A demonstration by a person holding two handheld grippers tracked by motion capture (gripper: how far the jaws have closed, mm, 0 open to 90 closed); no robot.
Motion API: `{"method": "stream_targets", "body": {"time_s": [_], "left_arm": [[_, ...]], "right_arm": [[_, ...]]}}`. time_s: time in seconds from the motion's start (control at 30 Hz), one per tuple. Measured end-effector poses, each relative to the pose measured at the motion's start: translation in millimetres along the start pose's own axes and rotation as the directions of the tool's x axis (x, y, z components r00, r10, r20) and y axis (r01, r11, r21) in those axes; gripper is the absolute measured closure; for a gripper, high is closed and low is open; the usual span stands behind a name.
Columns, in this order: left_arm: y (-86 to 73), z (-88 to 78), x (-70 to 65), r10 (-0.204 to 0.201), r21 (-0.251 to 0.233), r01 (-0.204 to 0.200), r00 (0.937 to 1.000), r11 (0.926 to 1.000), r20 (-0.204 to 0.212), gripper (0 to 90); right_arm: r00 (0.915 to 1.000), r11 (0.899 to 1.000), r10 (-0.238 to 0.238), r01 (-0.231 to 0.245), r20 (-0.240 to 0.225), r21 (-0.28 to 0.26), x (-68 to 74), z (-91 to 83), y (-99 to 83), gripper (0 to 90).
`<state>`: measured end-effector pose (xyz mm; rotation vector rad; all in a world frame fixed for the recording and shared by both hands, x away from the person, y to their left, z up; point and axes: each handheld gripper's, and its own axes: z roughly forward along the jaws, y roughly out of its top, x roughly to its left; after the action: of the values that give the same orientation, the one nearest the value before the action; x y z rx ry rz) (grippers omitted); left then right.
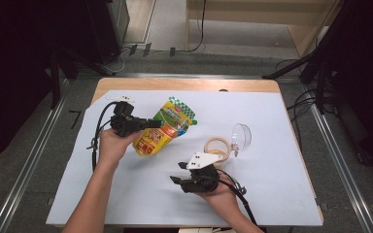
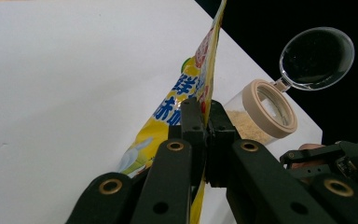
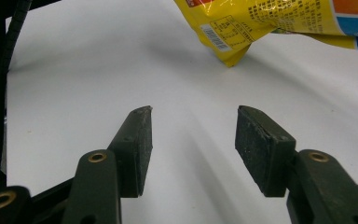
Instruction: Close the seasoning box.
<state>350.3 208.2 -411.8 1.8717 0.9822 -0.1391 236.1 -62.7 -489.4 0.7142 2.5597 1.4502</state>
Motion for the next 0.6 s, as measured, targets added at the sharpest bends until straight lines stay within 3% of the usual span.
{"method": "stream_targets", "body": {"time_s": [0.17, 0.27, 0.6], "left_arm": [[-2.5, -7.1, -0.6, 0.008, 0.006, -0.008, 0.9997, 1.0000, -0.022, 88.8], [-5.1, -11.3, 0.2, -0.005, 0.015, 0.005, 1.0000, 0.9999, 0.000, 88.4], [-14.7, -27.2, 0.1, -0.011, 0.008, 0.011, 0.9999, 0.9999, -0.012, 87.7]], "right_arm": [[1.0000, 1.000, -0.005, 0.005, 0.000, -0.005, 0.4, -1.7, 1.5, 47.5], [1.0000, 1.000, -0.002, 0.002, -0.001, -0.009, -0.9, -3.0, 2.7, 47.5], [0.9998, 1.000, -0.018, 0.018, -0.012, -0.010, 1.0, -1.0, 6.1, 47.6]]}}
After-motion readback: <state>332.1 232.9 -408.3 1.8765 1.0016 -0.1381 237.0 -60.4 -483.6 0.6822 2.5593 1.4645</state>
